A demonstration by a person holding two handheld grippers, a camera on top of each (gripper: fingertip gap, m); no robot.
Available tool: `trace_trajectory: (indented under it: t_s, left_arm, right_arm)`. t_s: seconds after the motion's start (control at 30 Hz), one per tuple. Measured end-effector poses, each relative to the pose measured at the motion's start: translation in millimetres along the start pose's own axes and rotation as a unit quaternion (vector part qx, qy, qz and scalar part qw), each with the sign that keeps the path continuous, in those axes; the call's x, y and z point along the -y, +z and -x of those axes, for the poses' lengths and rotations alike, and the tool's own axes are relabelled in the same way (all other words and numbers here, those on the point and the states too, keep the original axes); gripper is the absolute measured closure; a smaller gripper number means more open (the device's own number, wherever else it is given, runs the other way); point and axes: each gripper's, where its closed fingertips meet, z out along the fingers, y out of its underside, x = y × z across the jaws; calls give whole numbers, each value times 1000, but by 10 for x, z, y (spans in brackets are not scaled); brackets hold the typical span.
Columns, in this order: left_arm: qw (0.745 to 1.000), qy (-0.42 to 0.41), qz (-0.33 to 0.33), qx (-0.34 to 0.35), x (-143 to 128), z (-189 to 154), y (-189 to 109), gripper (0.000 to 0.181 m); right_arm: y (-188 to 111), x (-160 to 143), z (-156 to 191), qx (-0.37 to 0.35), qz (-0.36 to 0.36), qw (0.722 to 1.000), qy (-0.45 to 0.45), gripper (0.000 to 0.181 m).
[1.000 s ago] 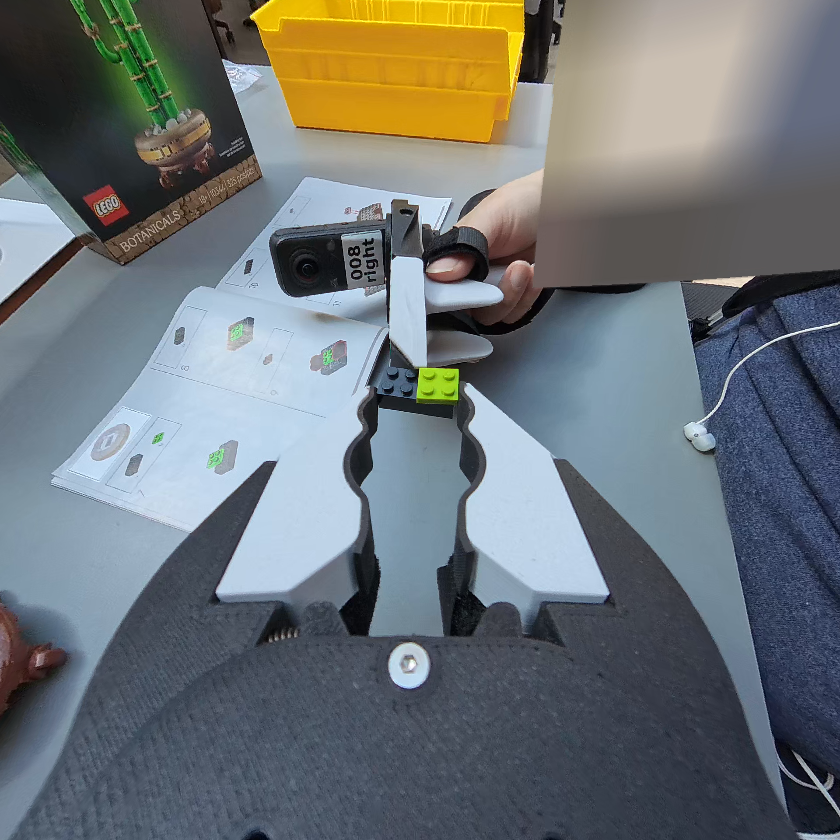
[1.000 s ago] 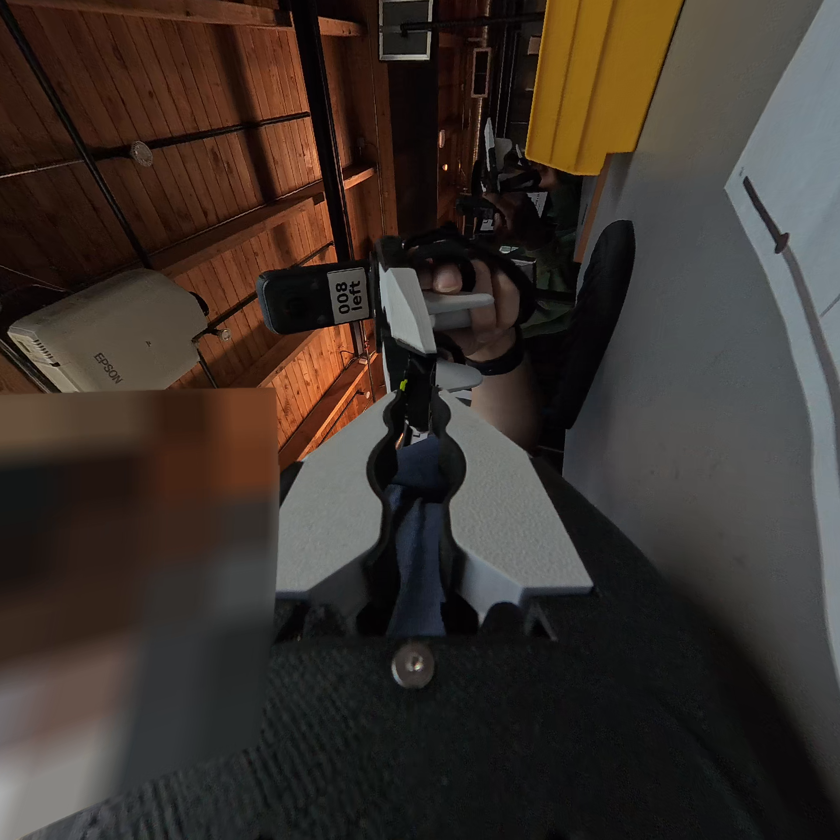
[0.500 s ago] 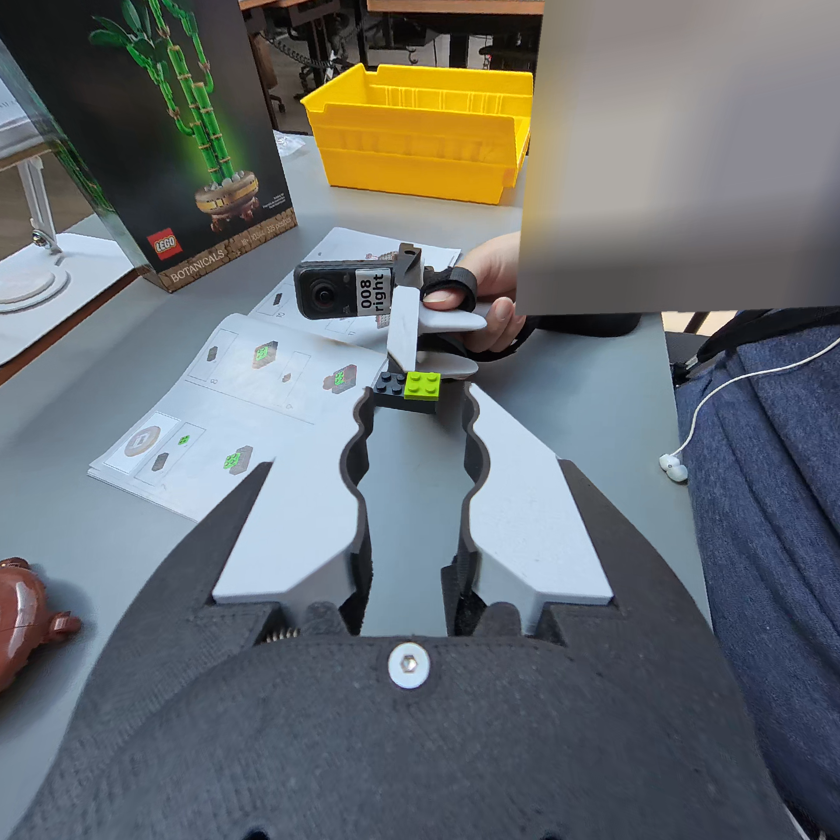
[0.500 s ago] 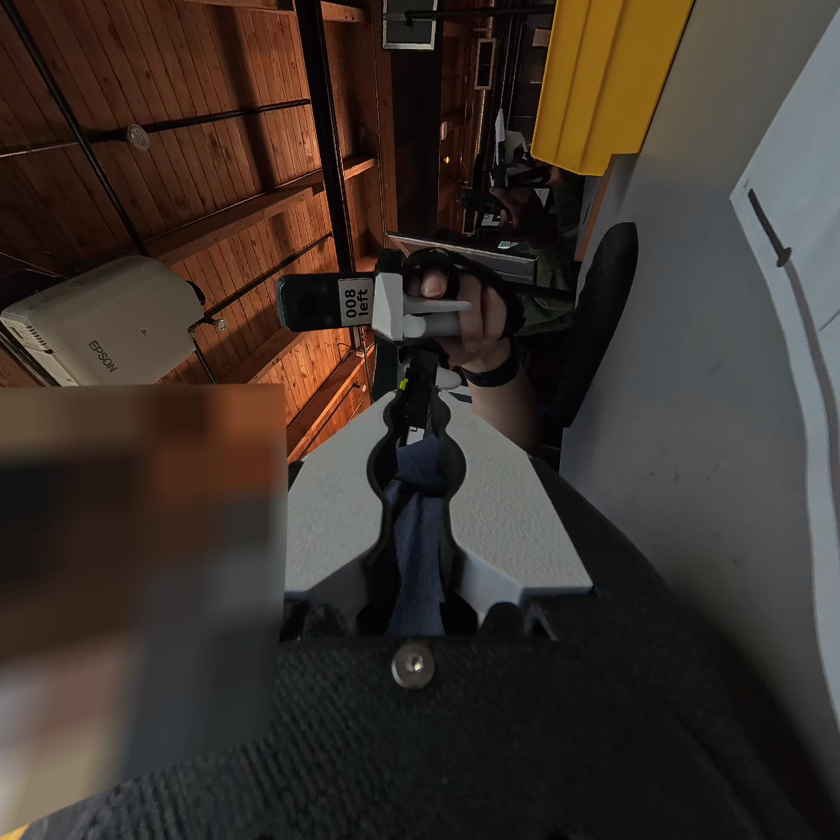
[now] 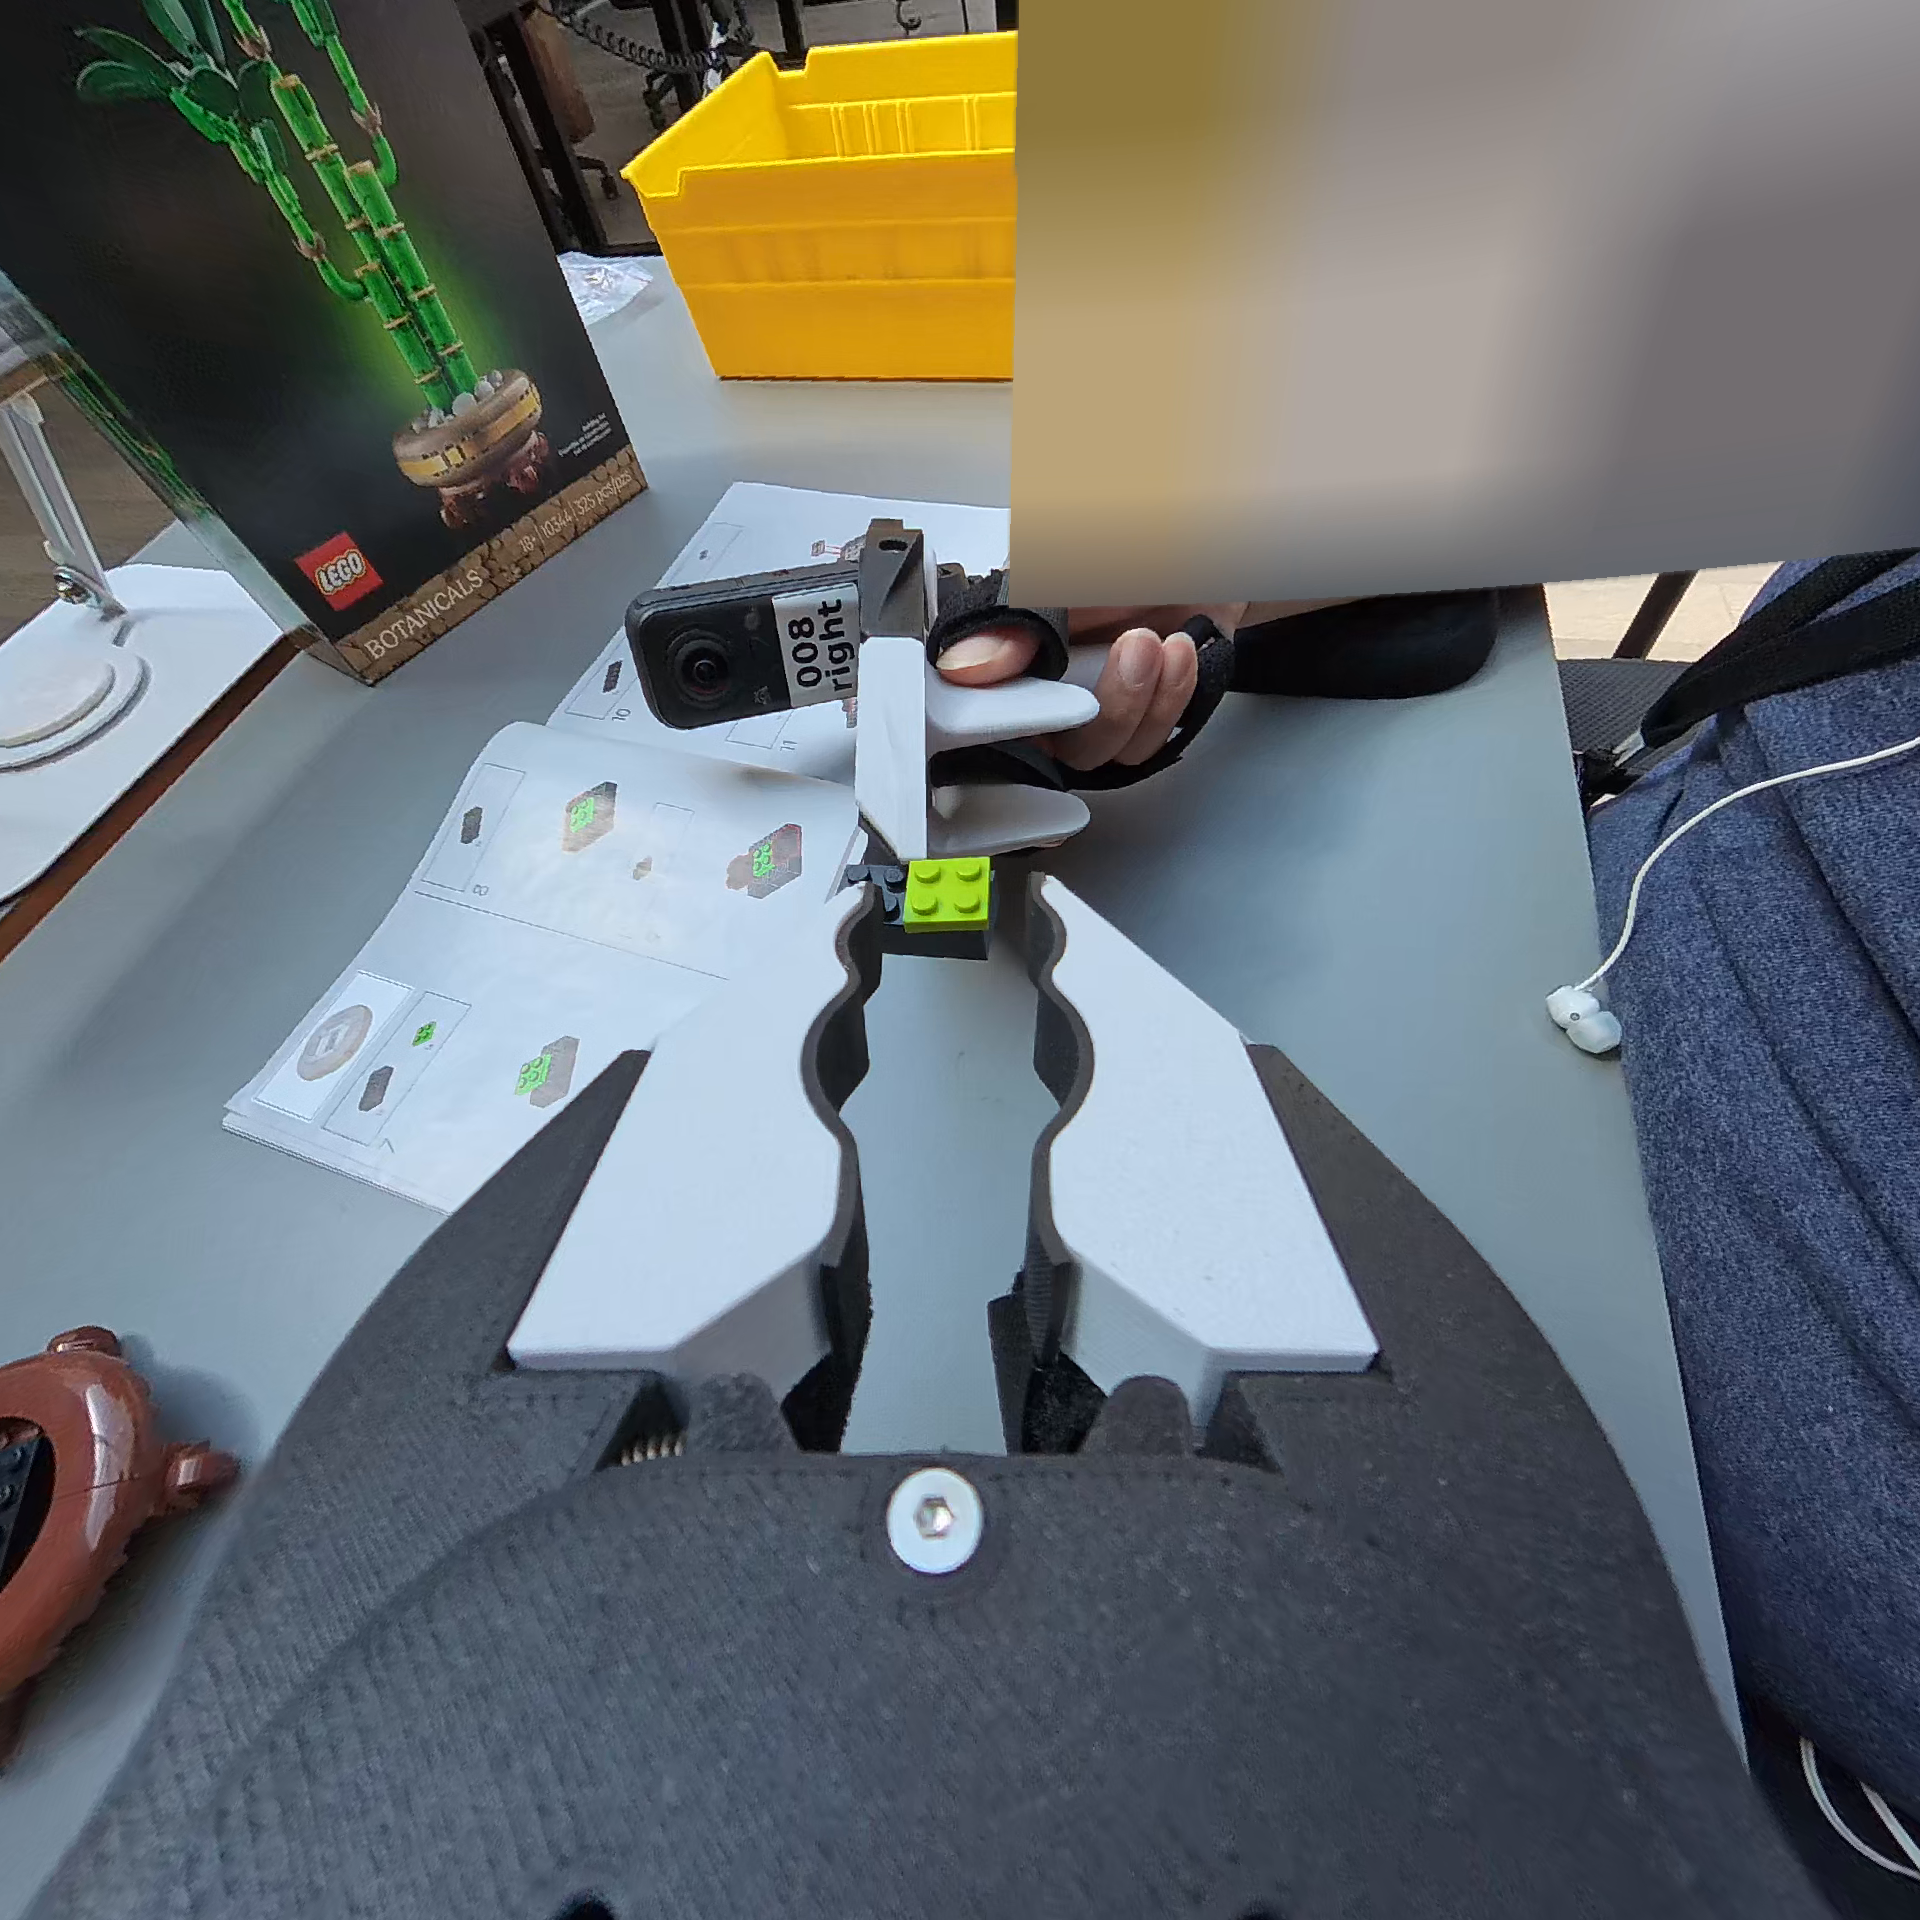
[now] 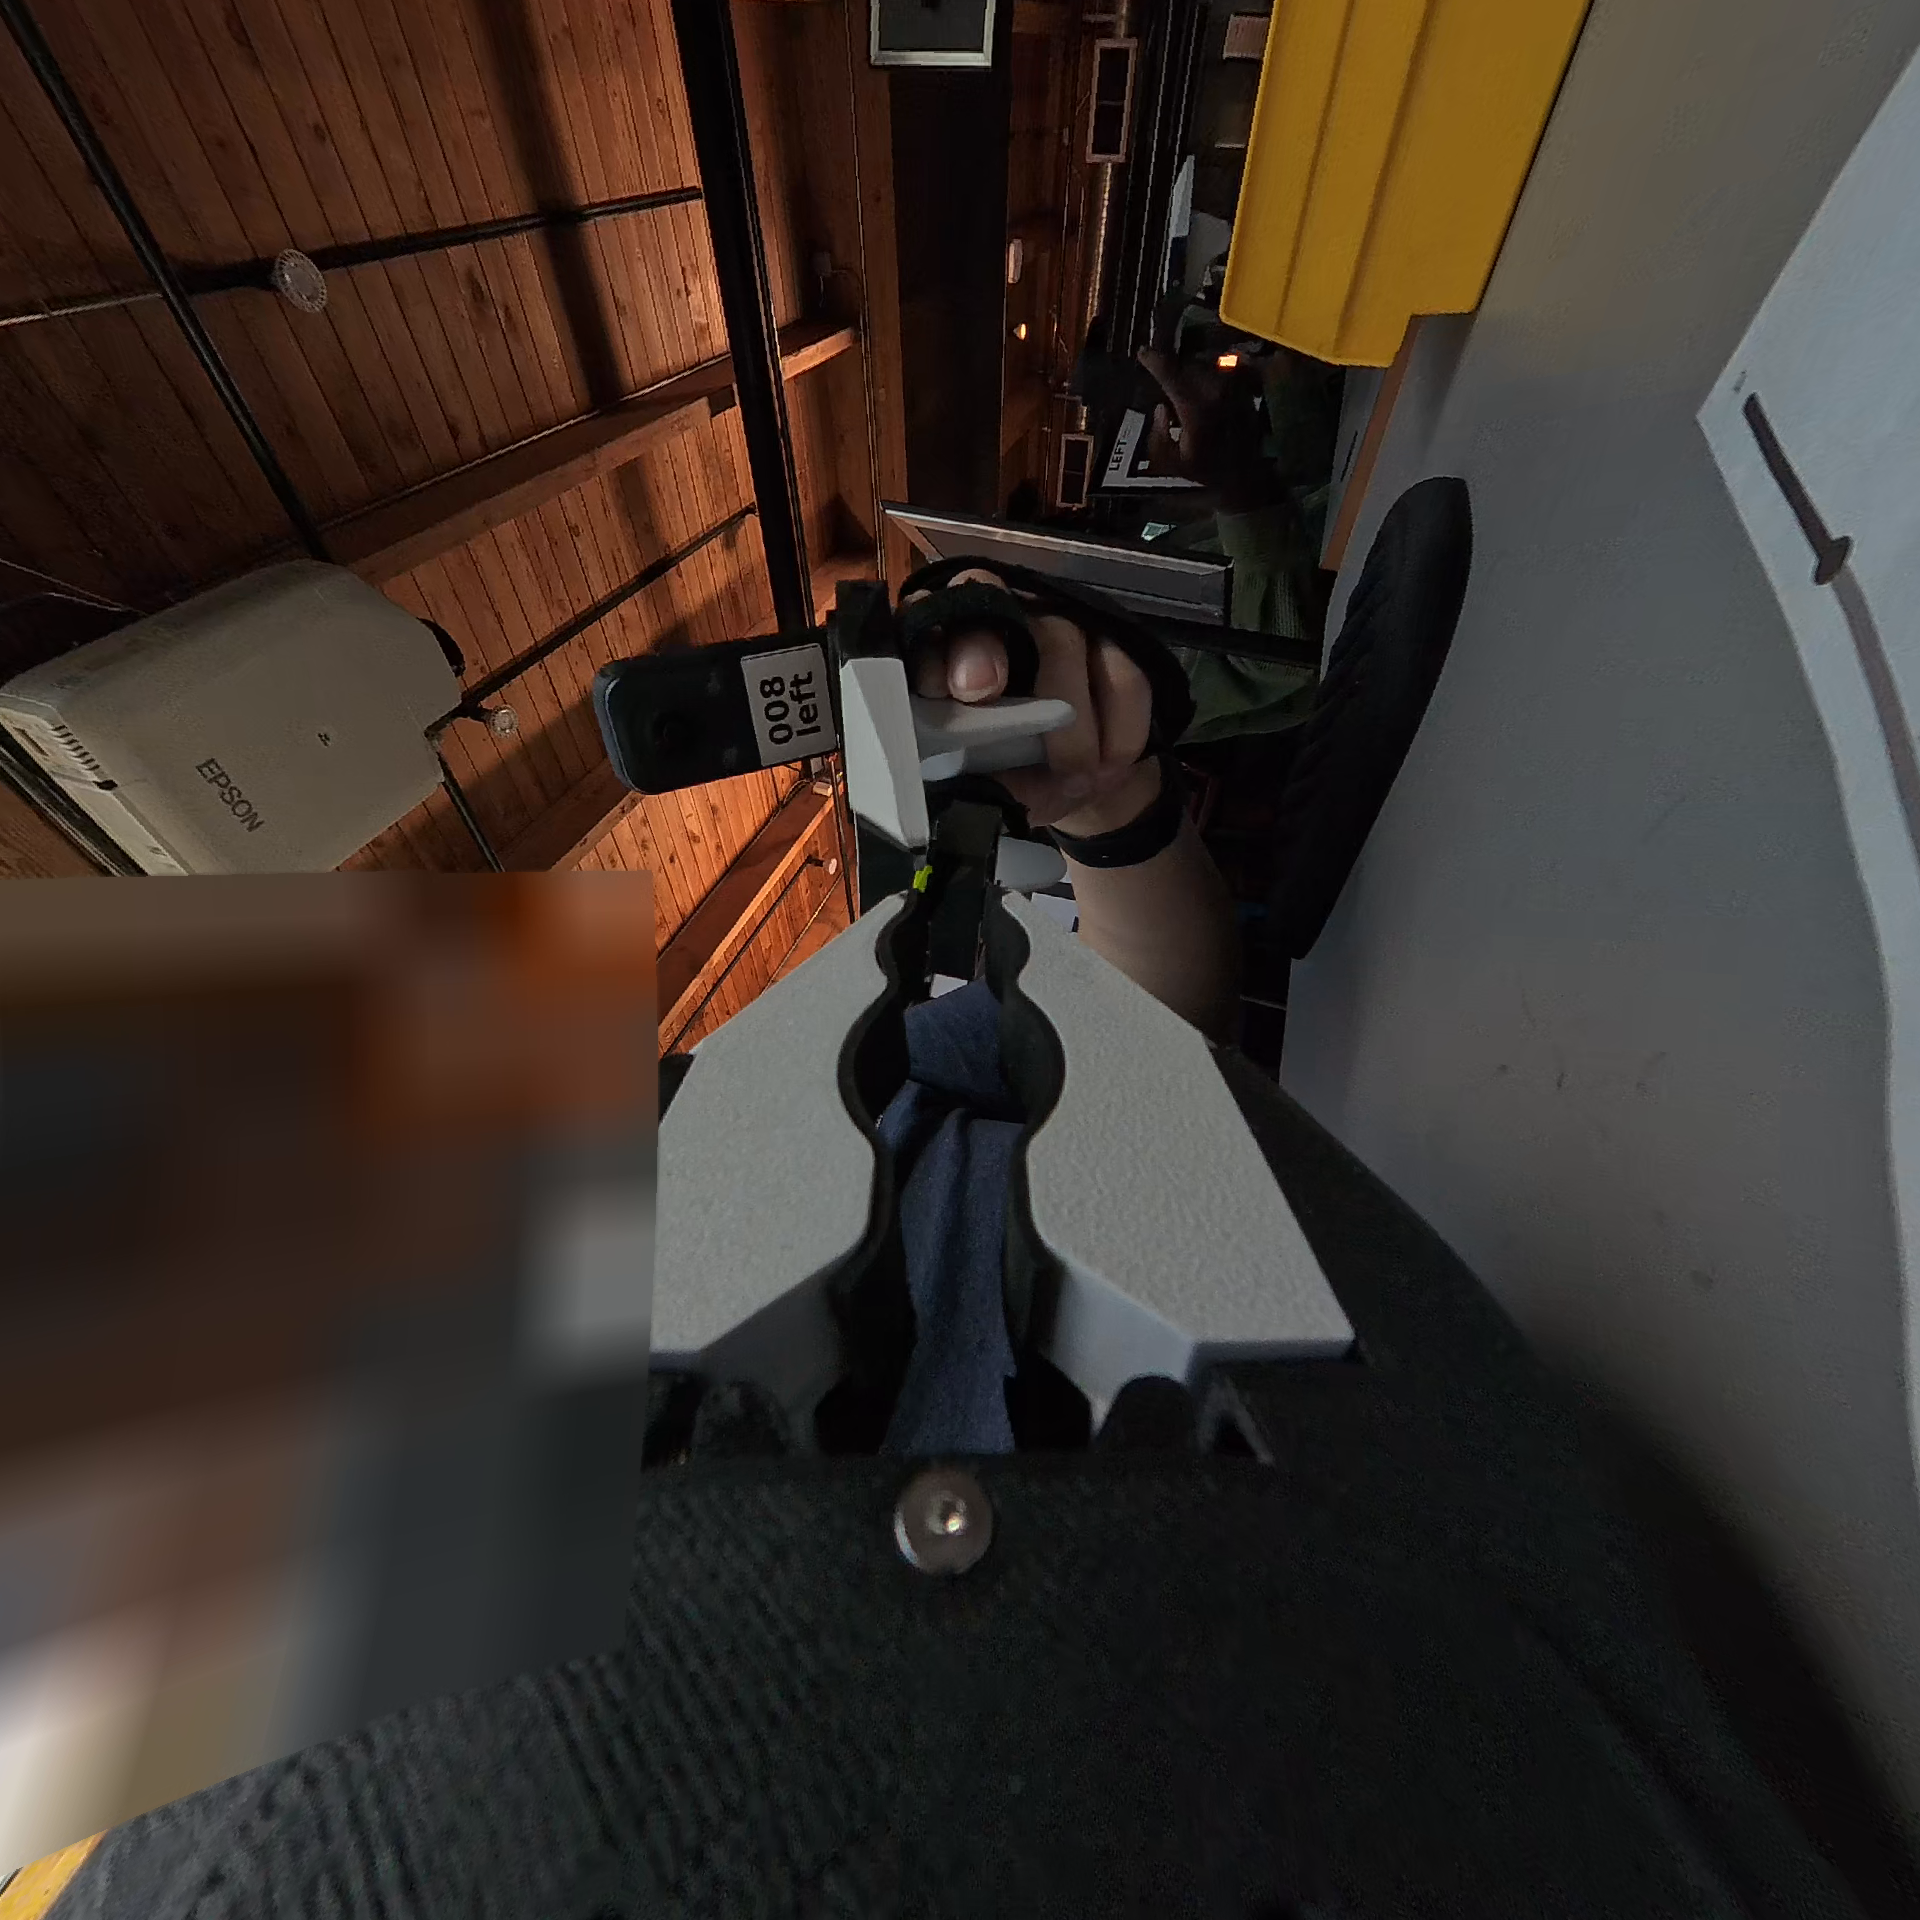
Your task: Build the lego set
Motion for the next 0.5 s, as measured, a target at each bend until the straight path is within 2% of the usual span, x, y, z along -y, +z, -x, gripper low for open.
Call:
trace_trajectory:
  t_s: [0.2, 0.5]
  left_arm:
    - [1000, 0, -4, -3, -11, 4, 4, 167]
    - [1000, 0, 3, -8, -26, 1, 4, 167]
  right_arm:
    - [8, -13, -2, -1, 4, 1000, 0, 172]
    - [10, -23, -18, -5, 7, 1000, 1, 172]
